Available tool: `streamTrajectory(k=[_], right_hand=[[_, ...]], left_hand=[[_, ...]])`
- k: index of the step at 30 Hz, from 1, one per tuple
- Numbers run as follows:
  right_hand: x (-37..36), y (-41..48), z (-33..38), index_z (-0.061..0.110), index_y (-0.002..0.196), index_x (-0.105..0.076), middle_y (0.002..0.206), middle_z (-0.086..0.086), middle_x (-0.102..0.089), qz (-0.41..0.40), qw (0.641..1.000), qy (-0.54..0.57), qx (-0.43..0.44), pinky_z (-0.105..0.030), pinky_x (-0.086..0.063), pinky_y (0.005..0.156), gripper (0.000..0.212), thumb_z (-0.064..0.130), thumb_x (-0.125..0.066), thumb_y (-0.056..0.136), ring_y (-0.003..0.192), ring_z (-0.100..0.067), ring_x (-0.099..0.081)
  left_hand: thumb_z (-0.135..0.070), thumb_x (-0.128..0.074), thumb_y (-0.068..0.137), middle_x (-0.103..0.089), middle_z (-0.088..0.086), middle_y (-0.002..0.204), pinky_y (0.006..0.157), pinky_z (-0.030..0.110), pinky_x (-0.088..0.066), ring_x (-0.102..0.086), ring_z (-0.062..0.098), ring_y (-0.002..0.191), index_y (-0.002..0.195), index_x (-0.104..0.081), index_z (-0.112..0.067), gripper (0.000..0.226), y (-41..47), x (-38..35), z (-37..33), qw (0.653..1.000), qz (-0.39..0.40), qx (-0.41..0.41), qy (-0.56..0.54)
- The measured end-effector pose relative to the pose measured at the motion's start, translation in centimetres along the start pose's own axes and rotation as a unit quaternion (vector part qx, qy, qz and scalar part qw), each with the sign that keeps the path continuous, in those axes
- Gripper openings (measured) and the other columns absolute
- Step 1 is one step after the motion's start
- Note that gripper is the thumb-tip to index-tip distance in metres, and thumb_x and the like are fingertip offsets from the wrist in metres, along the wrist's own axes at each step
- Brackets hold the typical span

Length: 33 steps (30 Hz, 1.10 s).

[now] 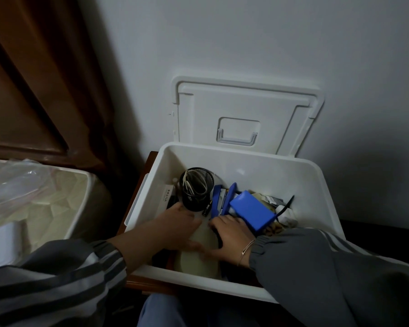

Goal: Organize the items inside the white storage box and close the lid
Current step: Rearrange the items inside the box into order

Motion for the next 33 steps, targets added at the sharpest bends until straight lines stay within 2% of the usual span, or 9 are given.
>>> streamTrajectory(k=[3, 10, 14, 18, 20, 23, 26, 29, 33], right_hand=[[-0.8, -0.1, 0.9, 0.022, 0.133, -0.035, 0.126, 0.001, -0.047, 0.031, 0.999, -0.028, 0.010, -0.039, -0.025, 0.105, 0.097, 0.081, -0.056, 0.060, 0.117, -0.019, -0.041], [-1.4, -0.3, 1.1, 0.014, 0.145, -0.018, 0.137, -0.003, -0.044, 0.052, 0.996, -0.036, 0.060, -0.044, -0.007, 0.117, 0.114, 0.078, -0.061, 0.061, 0.127, -0.022, -0.042], [-1.5, -0.3, 0.2, 0.013, 0.147, -0.009, 0.138, -0.007, -0.040, 0.073, 0.990, -0.076, 0.091, -0.045, -0.007, 0.118, 0.118, 0.075, -0.061, 0.061, 0.127, -0.027, -0.042], [-1.8, -0.4, 0.1, 0.013, 0.148, 0.000, 0.140, -0.010, -0.037, 0.060, 0.988, -0.104, 0.095, -0.045, -0.012, 0.117, 0.125, 0.076, -0.061, 0.059, 0.127, -0.029, -0.041], [-1.7, -0.3, 0.2, 0.011, 0.148, 0.000, 0.139, -0.010, -0.039, 0.058, 0.987, -0.115, 0.096, -0.045, -0.012, 0.116, 0.127, 0.076, -0.063, 0.059, 0.126, -0.029, -0.043], [-1.5, -0.3, 0.0, 0.011, 0.149, 0.000, 0.140, -0.010, -0.039, 0.069, 0.985, -0.124, 0.093, -0.047, -0.009, 0.116, 0.127, 0.076, -0.062, 0.060, 0.127, -0.028, -0.042], [-1.2, -0.5, -0.8, 0.016, 0.149, 0.000, 0.147, -0.008, -0.034, 0.095, 0.982, -0.127, 0.100, -0.046, -0.012, 0.116, 0.122, 0.076, -0.061, 0.062, 0.132, -0.027, -0.038], [-0.9, -0.5, -1.6, 0.022, 0.148, -0.006, 0.147, -0.006, -0.037, 0.104, 0.984, -0.113, 0.096, -0.043, -0.019, 0.114, 0.115, 0.072, -0.064, 0.062, 0.131, -0.026, -0.040], [-0.5, -0.1, -2.3, 0.020, 0.146, -0.016, 0.144, -0.007, -0.042, 0.128, 0.982, -0.098, 0.103, -0.038, -0.021, 0.113, 0.105, 0.061, -0.072, 0.066, 0.130, -0.028, -0.039]], left_hand=[[-0.072, -0.035, 0.086, -0.060, 0.010, 0.116, 0.108, 0.043, -0.019, -0.052, 0.026, 0.112, 0.117, -0.049, -0.012, 0.070, -0.2, 0.0, 0.0, 1.000, -0.027, 0.007, -0.008], [-0.074, -0.036, 0.085, -0.060, 0.008, 0.119, 0.110, 0.043, -0.016, -0.052, 0.024, 0.115, 0.122, -0.049, -0.013, 0.072, -0.4, 0.3, -0.2, 0.999, -0.026, 0.017, -0.029], [-0.074, -0.036, 0.084, -0.056, 0.005, 0.126, 0.115, 0.042, -0.008, -0.047, 0.022, 0.122, 0.125, -0.047, -0.016, 0.073, -0.7, 0.5, 0.6, 0.999, -0.006, -0.001, -0.035], [-0.085, -0.051, 0.064, -0.048, 0.001, 0.139, 0.115, 0.042, 0.009, -0.039, 0.019, 0.132, 0.136, -0.041, -0.019, 0.098, -1.1, 1.0, 1.5, 0.998, 0.024, -0.022, -0.055], [-0.085, -0.057, 0.057, -0.039, 0.002, 0.148, 0.112, 0.043, 0.018, -0.031, 0.020, 0.138, 0.145, -0.031, -0.019, 0.112, -1.3, 1.2, 1.5, 0.998, 0.042, -0.023, -0.049], [-0.083, -0.060, 0.057, -0.033, 0.005, 0.152, 0.107, 0.043, 0.023, -0.025, 0.021, 0.142, 0.149, -0.022, -0.016, 0.120, -1.3, 1.1, 1.1, 0.999, 0.041, -0.019, -0.021], [-0.083, -0.058, 0.059, -0.025, 0.008, 0.156, 0.110, 0.050, 0.020, -0.019, 0.022, 0.145, 0.151, -0.013, -0.014, 0.124, -1.3, 1.1, 0.6, 0.998, 0.057, -0.003, 0.010], [-0.081, -0.059, 0.061, -0.017, 0.010, 0.159, 0.111, 0.054, 0.018, -0.013, 0.024, 0.146, 0.152, -0.007, -0.013, 0.126, -1.4, 1.3, 0.2, 0.997, 0.080, 0.010, 0.013], [-0.072, -0.068, 0.063, -0.015, 0.009, 0.158, 0.110, 0.061, 0.012, -0.012, 0.028, 0.145, 0.152, -0.008, -0.011, 0.123, -1.0, 1.5, -1.0, 0.996, 0.089, 0.019, -0.017]])
Point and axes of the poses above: each hand's wrist, its own y-axis towards the middle knuckle, its own x-axis out of the back of the hand, z = x × y, the point moved 1 cm from there along y, towards the middle knuckle
